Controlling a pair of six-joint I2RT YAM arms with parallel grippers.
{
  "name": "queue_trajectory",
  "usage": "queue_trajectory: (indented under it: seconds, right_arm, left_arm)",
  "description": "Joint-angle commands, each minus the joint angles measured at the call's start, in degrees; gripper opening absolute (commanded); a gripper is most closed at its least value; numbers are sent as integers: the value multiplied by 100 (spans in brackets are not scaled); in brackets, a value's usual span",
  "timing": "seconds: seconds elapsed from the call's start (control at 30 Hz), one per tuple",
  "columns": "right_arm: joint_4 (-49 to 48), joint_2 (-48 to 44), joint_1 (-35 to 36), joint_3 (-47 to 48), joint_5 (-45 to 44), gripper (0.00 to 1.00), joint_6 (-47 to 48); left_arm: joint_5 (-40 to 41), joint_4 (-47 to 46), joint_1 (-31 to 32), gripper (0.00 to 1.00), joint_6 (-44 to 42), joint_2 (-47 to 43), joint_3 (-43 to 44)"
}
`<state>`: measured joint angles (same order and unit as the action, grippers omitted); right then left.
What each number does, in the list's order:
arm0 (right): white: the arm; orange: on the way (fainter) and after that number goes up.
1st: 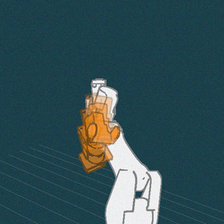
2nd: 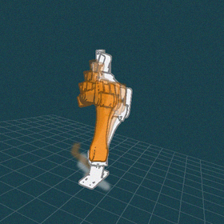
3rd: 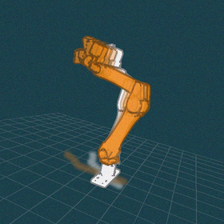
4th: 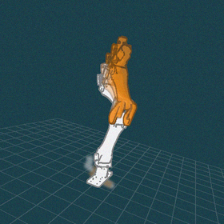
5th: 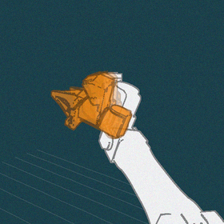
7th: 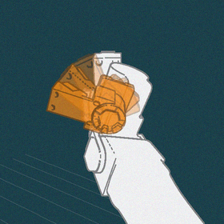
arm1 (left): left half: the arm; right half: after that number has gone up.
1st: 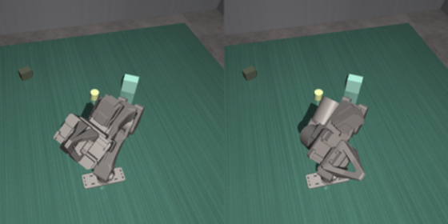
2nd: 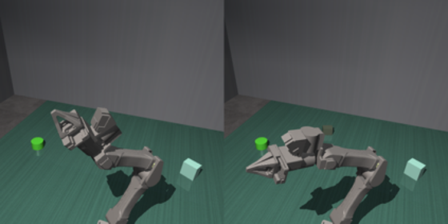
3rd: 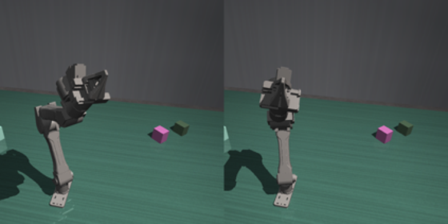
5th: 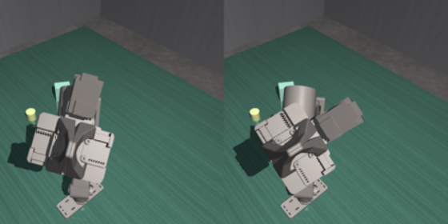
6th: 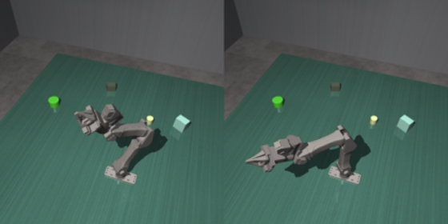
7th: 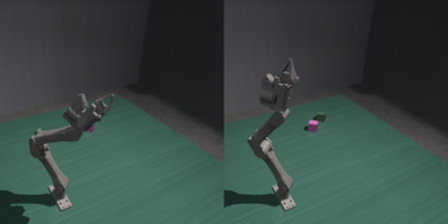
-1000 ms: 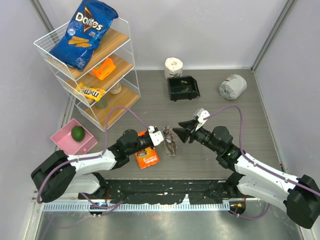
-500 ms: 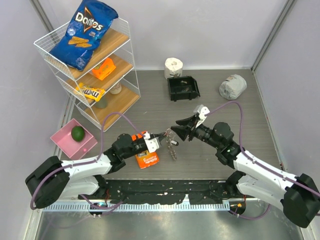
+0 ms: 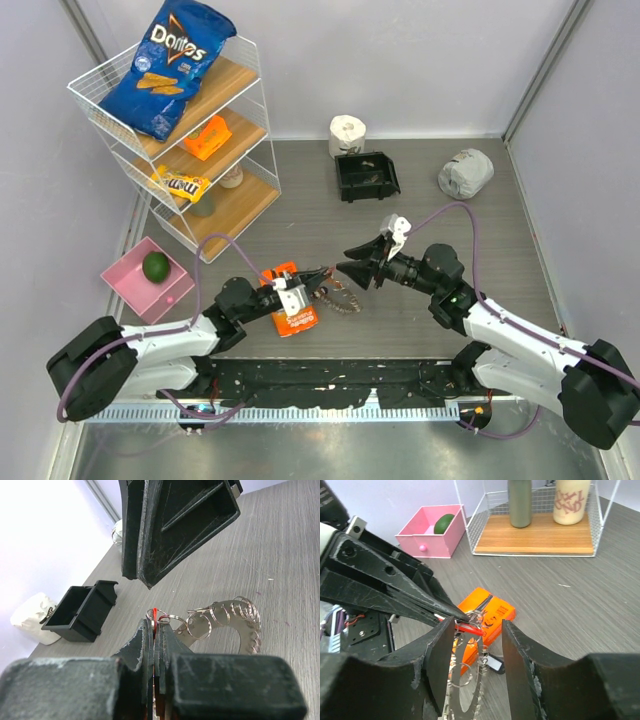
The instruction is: Remove the keys from the keyring
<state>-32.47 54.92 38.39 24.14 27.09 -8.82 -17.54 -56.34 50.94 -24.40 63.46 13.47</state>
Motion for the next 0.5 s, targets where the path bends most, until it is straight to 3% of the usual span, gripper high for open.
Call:
queue_trajectory:
  seconds: [0.0, 0.1, 0.2, 0.3, 0.4, 0.47]
  right_arm:
    - [-24, -34, -16, 117, -878, 49, 38]
    - [188, -104, -60, 109, -1688, 49, 47]
    - [363, -200, -60, 91, -2940, 52, -23]
    - [513, -323, -69, -5, -4007, 56, -146]
    - [575, -516, -95, -146, -5421, 72, -418]
    - [409, -718, -174, -269, -4780, 73, -270]
  left_arm:
    - [154, -598, 13, 0, 84, -237, 182]
    - [242, -47, 13, 0, 348, -649, 278]
    - [347, 1610, 13, 0, 611, -1273, 821]
    - [1013, 3168, 13, 0, 1243, -1625, 1533]
    - [1700, 4645, 13, 0, 1876, -1802, 2183]
    - [1921, 5602, 13, 0, 1948, -1881, 2518]
